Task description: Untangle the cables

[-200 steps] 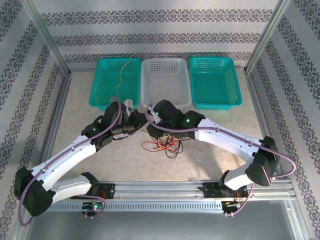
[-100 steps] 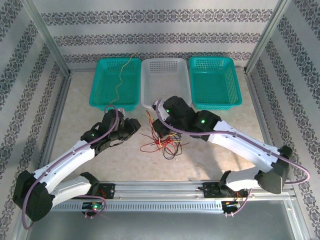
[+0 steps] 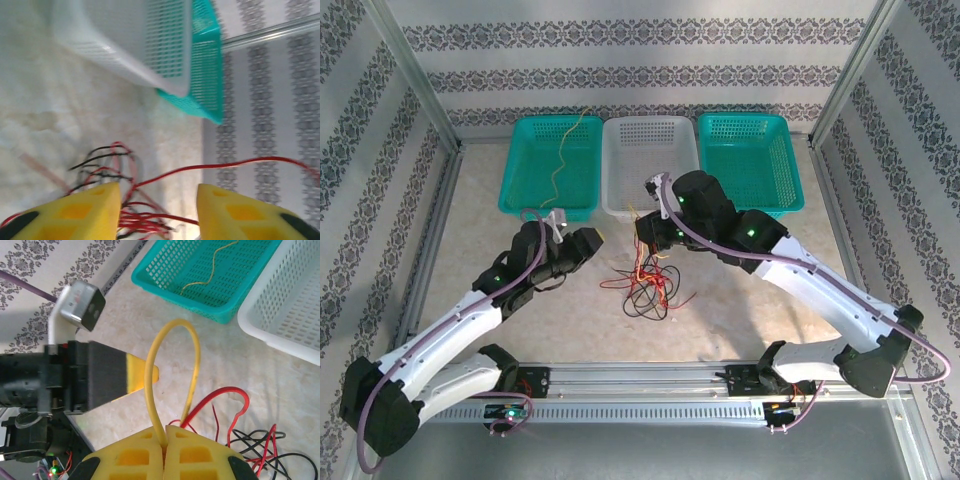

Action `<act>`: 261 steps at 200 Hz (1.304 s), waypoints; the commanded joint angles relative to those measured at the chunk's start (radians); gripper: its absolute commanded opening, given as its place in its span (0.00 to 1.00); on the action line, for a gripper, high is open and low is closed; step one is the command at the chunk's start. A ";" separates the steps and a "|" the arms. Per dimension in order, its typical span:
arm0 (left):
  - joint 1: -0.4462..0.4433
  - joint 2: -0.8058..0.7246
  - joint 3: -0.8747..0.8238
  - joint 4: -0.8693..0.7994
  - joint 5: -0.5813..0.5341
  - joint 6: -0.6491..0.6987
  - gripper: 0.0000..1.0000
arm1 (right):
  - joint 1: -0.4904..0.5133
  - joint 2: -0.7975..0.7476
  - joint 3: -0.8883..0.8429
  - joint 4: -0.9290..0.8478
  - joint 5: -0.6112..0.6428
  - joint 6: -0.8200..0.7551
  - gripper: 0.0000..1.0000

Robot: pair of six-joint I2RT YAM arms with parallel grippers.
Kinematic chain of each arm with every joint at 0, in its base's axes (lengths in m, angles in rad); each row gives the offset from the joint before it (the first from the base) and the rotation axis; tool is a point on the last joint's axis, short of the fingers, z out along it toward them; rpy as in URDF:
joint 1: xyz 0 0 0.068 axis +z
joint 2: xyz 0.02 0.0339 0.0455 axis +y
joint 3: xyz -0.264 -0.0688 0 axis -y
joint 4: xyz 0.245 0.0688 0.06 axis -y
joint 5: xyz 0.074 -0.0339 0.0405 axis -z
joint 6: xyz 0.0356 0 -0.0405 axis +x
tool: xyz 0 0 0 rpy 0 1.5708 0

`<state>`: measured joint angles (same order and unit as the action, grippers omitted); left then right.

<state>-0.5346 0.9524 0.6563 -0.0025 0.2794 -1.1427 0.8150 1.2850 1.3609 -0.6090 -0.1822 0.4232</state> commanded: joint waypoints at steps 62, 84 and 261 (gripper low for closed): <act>-0.048 0.163 0.033 0.431 0.146 0.053 0.61 | -0.017 0.092 0.148 0.014 -0.139 0.006 0.00; -0.048 0.201 0.018 0.512 0.138 0.033 0.62 | -0.016 0.102 0.167 0.009 -0.159 0.012 0.00; 0.001 -0.052 -0.042 0.493 0.068 0.024 0.43 | -0.117 0.093 0.241 -0.045 -0.198 -0.002 0.00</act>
<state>-0.5453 0.9222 0.5617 0.4034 0.3069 -1.1294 0.7128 1.3792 1.5345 -0.6483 -0.3435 0.4385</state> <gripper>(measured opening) 0.406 0.058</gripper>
